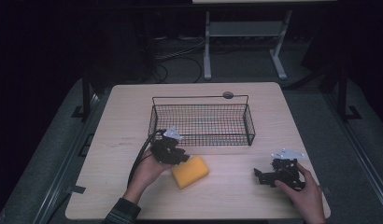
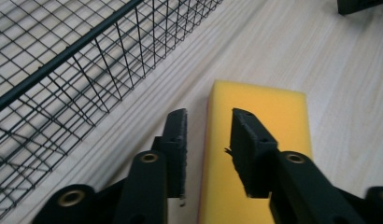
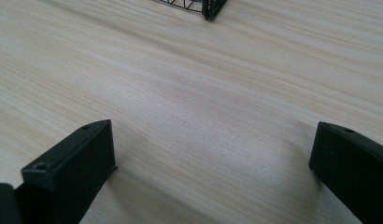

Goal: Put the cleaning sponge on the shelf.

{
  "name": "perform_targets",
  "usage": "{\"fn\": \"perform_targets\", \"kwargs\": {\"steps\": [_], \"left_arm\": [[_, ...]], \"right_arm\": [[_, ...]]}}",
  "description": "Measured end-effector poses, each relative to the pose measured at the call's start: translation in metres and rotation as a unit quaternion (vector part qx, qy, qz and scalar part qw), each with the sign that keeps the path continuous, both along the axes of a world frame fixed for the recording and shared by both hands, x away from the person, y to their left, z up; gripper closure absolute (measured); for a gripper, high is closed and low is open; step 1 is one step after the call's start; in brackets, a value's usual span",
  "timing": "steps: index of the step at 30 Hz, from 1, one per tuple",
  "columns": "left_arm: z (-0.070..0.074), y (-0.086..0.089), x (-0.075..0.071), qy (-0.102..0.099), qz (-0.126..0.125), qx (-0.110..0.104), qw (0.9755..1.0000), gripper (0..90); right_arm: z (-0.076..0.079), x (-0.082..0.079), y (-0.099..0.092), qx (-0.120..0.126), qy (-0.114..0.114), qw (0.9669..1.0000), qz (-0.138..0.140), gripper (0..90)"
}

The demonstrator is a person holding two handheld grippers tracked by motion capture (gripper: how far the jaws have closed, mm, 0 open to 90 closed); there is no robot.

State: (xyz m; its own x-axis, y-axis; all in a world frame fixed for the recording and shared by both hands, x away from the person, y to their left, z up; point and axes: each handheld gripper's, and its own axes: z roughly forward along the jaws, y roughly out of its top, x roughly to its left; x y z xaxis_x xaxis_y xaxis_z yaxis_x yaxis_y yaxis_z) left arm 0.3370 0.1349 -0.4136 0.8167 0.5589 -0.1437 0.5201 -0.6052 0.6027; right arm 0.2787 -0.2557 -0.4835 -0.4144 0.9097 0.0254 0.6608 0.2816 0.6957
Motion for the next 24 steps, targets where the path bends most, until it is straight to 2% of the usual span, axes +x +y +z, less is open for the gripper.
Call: {"fn": "perform_targets", "kwargs": {"steps": [6,13,17,20,24], "left_arm": [[0.002,-0.004,-0.004,0.029,-0.002,0.019,0.9994,43.1],[0.004,-0.014,-0.01,0.028,-0.011,0.053,0.9981,12.5],[0.004,-0.021,-0.015,0.033,-0.02,0.069,0.9969,12.1],[0.002,-0.025,-0.017,0.029,-0.026,0.08,0.996,12.2],[-0.002,-0.031,-0.019,0.029,-0.031,0.088,0.9952,12.4]], "right_arm": [[0.0,0.0,0.0,0.0,0.0,1.0,0.0,0.0],[0.0,0.0,0.0,0.0,0.0,1.0,0.0,0.0],[0.0,0.0,0.0,0.0,0.0,1.0,0.0,0.0],[0.0,0.0,0.0,0.0,0.0,1.0,0.0,0.0],[0.0,0.0,0.0,0.0,0.0,1.0,0.0,0.0]]}}
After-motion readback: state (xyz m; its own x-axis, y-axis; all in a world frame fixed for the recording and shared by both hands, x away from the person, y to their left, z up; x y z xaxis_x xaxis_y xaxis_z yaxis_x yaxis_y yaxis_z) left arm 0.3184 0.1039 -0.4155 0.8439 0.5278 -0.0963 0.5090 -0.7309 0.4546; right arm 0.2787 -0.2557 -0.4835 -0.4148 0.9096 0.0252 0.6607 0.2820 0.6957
